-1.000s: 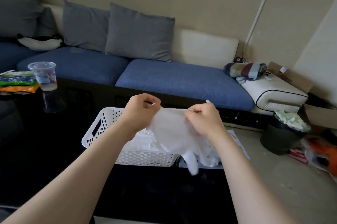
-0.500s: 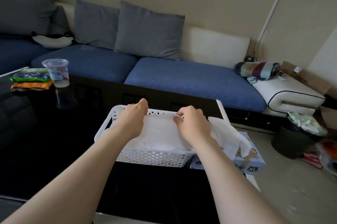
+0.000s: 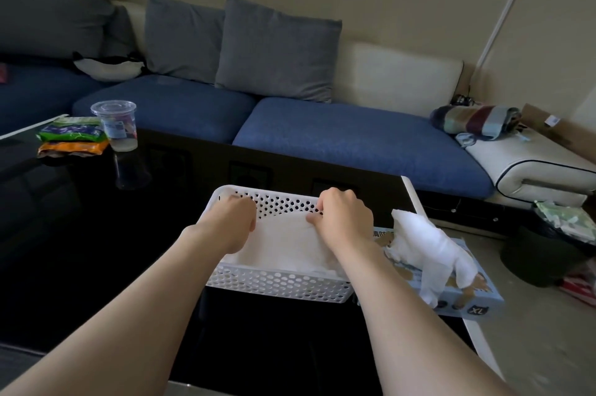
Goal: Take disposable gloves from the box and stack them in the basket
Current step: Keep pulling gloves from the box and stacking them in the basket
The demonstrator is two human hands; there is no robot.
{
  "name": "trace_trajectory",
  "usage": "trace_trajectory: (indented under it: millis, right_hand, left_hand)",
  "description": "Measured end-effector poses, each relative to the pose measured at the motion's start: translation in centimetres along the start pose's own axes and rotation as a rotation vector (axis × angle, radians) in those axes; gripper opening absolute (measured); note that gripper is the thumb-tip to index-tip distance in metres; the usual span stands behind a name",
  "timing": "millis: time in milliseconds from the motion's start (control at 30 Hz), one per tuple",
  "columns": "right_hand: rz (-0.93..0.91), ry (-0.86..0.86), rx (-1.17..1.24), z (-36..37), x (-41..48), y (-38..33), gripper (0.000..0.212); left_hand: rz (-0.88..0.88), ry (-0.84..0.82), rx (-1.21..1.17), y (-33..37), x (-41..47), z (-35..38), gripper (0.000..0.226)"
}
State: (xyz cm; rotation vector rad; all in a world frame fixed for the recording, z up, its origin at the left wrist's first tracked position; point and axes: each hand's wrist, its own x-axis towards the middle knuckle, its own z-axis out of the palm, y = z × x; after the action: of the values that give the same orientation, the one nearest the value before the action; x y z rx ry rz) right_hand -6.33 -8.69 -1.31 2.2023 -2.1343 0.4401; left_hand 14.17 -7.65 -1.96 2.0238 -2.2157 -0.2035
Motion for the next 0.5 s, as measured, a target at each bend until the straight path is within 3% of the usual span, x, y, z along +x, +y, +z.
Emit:
trace_trajectory:
  millis: [167, 333, 500]
  right_hand:
    - [-0.082, 0.041, 0.083, -0.3, 0.0, -0.4, 0.005]
    - [-0.100, -0.082, 0.145, -2.4, -0.6, -1.4, 0.018]
    - [-0.064, -0.280, -0.060, -3.2, -1.7, -0.8, 0.028]
  left_hand:
    - [-0.016, -0.053, 0.112, 0.7, -0.2, -0.4, 0.030]
    - [0.034, -0.009, 0.170, 2.0, -0.1, -0.6, 0.026]
    - [0.177, -0.224, 0.011, 2.7, 0.3, 0.5, 0.031]
